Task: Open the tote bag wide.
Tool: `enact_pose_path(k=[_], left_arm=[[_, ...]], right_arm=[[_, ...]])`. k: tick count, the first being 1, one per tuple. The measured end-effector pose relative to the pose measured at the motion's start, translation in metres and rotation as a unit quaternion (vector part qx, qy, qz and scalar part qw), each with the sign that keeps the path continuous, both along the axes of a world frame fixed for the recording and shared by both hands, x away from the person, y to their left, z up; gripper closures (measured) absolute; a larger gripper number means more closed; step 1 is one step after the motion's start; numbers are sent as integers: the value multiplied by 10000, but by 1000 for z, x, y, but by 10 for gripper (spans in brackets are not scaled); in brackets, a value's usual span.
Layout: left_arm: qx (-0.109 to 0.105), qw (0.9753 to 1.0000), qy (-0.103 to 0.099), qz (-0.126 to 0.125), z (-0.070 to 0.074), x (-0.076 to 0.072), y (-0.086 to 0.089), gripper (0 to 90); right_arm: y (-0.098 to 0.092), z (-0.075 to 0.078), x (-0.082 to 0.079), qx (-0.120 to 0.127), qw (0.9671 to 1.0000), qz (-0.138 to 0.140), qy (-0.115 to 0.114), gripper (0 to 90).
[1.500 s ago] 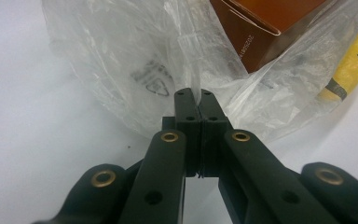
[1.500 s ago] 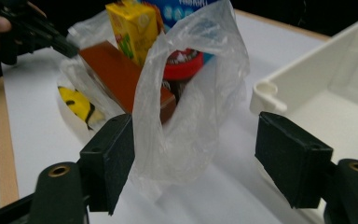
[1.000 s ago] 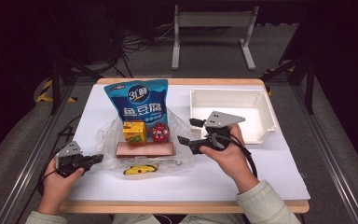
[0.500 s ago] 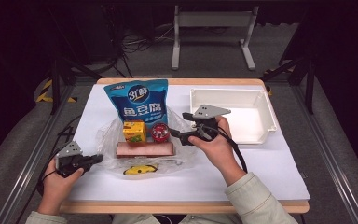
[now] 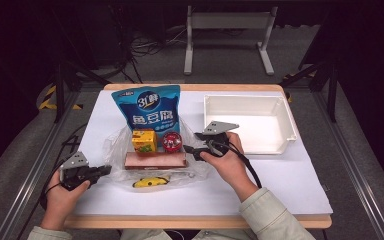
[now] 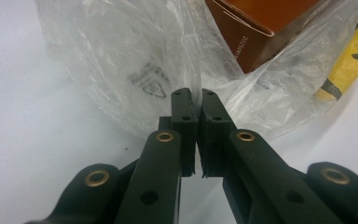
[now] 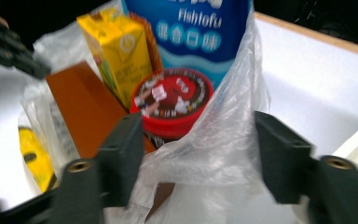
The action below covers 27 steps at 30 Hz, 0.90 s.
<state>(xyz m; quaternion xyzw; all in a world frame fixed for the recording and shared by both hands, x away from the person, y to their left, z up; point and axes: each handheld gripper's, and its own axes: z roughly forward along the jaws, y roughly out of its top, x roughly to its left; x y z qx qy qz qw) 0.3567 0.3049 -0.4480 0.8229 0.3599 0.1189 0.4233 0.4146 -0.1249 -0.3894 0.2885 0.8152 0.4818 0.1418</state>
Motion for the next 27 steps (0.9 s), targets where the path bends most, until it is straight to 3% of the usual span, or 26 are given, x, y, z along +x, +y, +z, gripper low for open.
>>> enact_pose_path(k=[1,6,9,16,22,27], left_arm=[[0,10000,0,0,0,0,0,861],[-32,10000,-39,-9,0,0,0,861],[-43,10000,-60,7,0,0,0,862],[-21,10000,-55,6,0,0,0,871],[-18,10000,-64,32,-2,3,-1,880],[105,9999,-23,92,-5,6,-3,887]], right_arm=[[0,0,0,0,10000,0,0,445],[0,-10,-2,-473,9987,157,-117,749],[2,-13,-4,-697,9971,202,-242,847],[7,-25,-5,-980,9946,252,-215,872],[4,-41,-4,-1020,9946,209,53,874],[0,-50,-3,-1128,9932,169,217,874]])
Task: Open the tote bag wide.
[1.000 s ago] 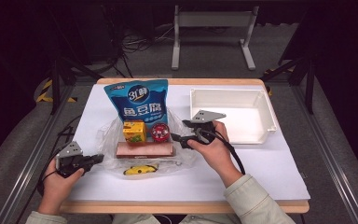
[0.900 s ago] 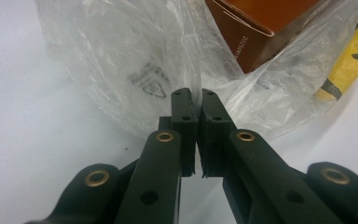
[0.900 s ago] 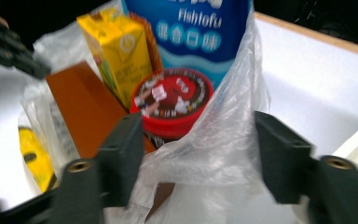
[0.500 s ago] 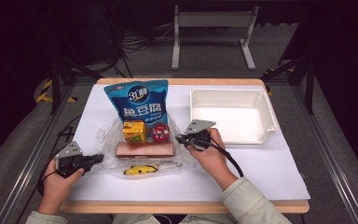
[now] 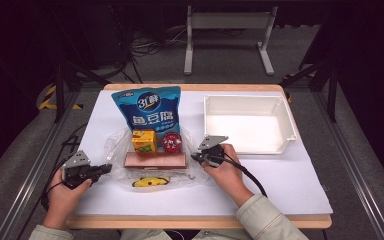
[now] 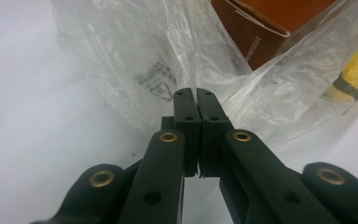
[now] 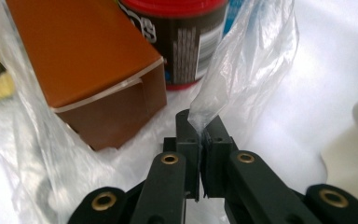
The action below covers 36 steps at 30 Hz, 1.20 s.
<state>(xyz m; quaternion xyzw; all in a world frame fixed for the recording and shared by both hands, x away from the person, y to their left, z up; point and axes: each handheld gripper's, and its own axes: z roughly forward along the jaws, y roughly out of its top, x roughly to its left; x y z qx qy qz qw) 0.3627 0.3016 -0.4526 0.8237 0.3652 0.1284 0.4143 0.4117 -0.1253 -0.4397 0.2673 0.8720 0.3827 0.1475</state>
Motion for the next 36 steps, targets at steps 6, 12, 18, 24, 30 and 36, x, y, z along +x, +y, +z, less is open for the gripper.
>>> enact_pose_path(k=[6,12,18,24,30,36], left_arm=[[125,9999,34,-30,-3,0,-2,888],[154,9998,73,95,-4,2,-1,887],[97,9999,-6,35,-3,1,-1,873],[-108,9999,-106,76,-1,-1,1,783],[-289,9994,-170,55,1,-3,2,708],[-264,9993,-258,37,1,-3,1,638]], right_arm=[[-11,-10,-3,176,9997,-131,124,876],[-23,-11,-8,236,9993,-244,127,875],[-23,-11,-7,283,9991,-269,132,823],[-23,-6,-8,267,9993,-267,51,767],[-22,4,-9,411,9987,-229,-184,659],[-21,19,-10,648,9970,-199,-371,489]])
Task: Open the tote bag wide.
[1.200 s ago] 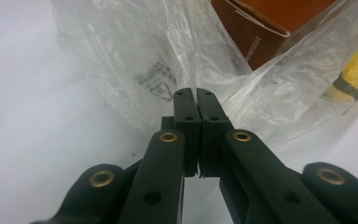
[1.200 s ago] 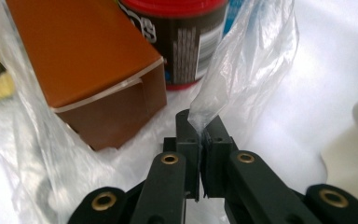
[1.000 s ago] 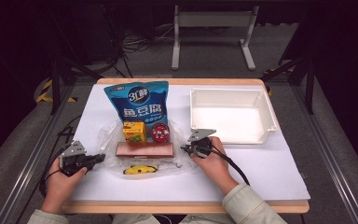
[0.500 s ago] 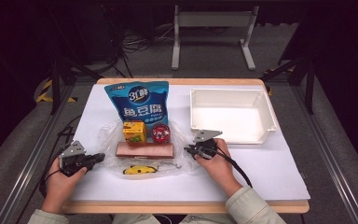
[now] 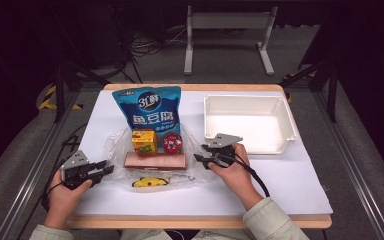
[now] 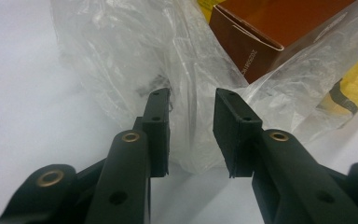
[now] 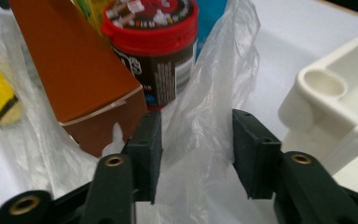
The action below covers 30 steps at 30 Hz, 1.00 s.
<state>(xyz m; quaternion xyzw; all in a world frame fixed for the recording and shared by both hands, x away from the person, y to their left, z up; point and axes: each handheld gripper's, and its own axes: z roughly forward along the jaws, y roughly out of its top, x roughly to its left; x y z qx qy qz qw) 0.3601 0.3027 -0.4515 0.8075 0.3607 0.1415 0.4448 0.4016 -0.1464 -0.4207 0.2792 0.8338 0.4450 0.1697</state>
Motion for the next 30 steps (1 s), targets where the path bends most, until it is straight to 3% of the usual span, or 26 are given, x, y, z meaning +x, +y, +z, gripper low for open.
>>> enact_pose_path(k=[4,12,19,30], left_arm=[[-50,10000,-34,2,1,-1,0,593],[-234,9997,-74,-35,4,-3,1,498],[-347,9991,-210,-87,9,-8,2,427],[-406,9984,-396,-34,17,-13,0,278]], right_arm=[[-1,6,-1,281,9996,13,-48,371],[-3,24,-3,538,9983,119,-200,301],[0,40,-6,769,9961,263,-357,281],[2,57,-9,853,9943,349,-542,277]])
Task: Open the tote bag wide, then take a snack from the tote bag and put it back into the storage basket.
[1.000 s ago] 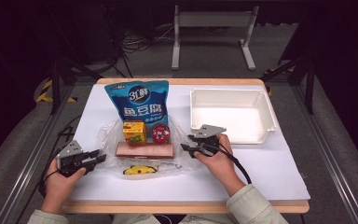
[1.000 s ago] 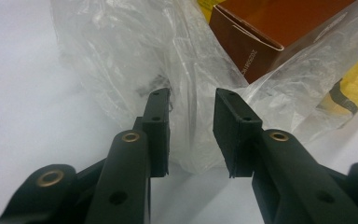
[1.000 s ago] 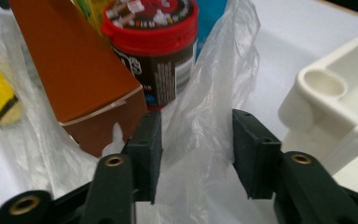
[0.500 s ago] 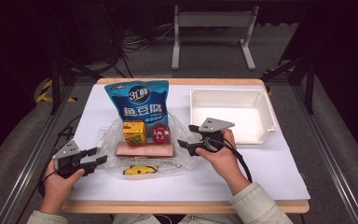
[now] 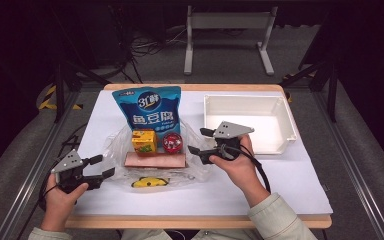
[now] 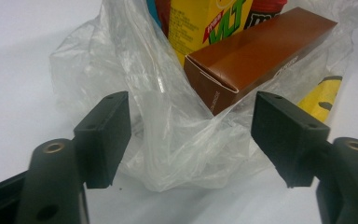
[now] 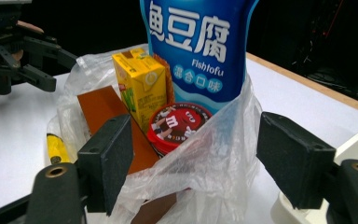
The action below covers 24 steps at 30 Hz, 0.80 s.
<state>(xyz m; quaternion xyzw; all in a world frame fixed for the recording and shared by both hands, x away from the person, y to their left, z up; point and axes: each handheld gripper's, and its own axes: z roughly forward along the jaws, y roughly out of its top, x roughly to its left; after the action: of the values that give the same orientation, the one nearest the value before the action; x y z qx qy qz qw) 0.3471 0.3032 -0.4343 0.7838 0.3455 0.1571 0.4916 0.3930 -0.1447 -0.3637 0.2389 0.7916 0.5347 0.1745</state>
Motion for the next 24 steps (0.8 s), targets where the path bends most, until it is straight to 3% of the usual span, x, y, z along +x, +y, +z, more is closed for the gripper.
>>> enact_pose_path(k=[13,24], left_arm=[[-23,9999,-113,28,4,-3,1,253],[1,9998,-166,120,6,-7,3,236]], right_arm=[[1,25,8,76,9998,4,-173,275],[10,40,21,48,9999,68,-139,271]])
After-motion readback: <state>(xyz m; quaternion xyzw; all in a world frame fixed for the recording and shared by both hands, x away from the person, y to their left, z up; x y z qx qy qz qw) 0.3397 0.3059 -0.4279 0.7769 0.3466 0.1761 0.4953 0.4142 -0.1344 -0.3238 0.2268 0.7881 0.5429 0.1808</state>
